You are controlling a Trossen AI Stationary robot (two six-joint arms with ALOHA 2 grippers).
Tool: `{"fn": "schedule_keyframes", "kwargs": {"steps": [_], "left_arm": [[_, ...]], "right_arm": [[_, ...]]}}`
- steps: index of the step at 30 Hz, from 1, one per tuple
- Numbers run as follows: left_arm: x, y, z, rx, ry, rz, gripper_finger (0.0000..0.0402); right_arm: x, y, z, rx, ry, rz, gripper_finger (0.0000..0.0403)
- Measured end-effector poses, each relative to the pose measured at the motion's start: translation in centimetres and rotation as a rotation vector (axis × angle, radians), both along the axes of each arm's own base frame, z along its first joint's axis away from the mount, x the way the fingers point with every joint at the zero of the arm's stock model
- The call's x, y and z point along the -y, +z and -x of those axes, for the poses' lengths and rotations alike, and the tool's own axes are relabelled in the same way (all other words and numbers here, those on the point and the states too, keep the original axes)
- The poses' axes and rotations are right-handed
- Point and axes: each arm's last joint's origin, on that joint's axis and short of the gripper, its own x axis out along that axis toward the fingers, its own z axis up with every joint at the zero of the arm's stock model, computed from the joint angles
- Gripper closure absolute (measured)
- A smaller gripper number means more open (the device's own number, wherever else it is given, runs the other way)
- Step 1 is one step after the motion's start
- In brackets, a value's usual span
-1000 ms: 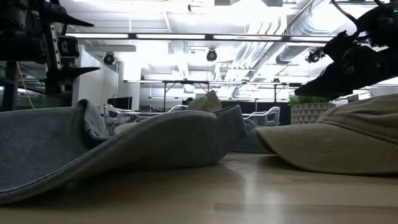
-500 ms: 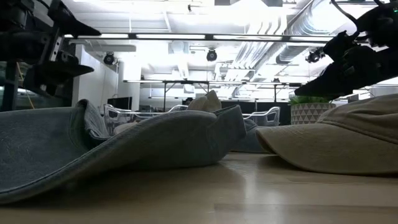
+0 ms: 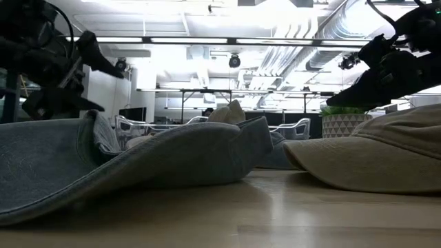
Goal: Pick & Place hat
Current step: Put the top brown cap into the left transparent bin
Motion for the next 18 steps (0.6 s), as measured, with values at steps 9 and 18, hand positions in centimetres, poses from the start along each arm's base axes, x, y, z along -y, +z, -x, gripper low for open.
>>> {"fn": "schedule_keyframes", "kwargs": {"steps": [9, 18], "left_arm": [[-0.1, 1.4, -2.0, -0.133, 0.035, 0.073, 0.0053], [-0.3, 3.2, -6.5, -0.332, 0.028, 0.126, 0.0053]], "right_arm": [[0.0, 0.0, 0.0, 0.0, 0.0, 0.0, 0.0391], [0.0, 0.0, 0.0, 0.0, 0.0, 0.0, 0.0391]]}}
